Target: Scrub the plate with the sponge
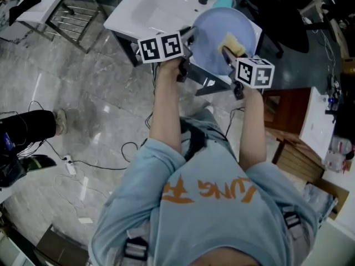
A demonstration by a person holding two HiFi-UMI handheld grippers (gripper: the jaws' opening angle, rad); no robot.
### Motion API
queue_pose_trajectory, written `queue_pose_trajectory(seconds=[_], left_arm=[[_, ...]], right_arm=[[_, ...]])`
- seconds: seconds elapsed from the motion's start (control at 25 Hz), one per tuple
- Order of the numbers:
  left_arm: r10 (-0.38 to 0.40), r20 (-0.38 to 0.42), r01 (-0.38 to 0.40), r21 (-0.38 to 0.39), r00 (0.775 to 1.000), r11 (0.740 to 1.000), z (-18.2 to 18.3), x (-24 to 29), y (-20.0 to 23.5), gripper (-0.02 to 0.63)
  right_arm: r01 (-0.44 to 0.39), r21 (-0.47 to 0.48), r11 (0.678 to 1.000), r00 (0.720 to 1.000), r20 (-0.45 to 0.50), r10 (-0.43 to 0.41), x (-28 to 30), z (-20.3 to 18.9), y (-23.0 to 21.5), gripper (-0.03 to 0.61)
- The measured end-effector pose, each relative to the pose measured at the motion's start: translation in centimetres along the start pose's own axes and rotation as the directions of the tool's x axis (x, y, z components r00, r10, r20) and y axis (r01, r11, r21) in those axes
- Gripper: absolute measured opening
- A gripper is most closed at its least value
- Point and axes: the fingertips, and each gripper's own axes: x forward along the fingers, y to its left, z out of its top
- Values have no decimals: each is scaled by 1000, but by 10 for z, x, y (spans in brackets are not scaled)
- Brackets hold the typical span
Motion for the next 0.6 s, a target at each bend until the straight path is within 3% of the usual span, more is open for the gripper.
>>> queue_pose_trajectory(seconds=[0.28,0.6], left_arm=[[-1,-5,1,63,1000,998,20,6,-14,57],[6,19,-8,85,1000,996,33,15,-25,57]], right_arm=[[142,75,987,987,67,-147,-35,17,-53,37],[181,95,979,975,114,-191,-50,29,-68,35]])
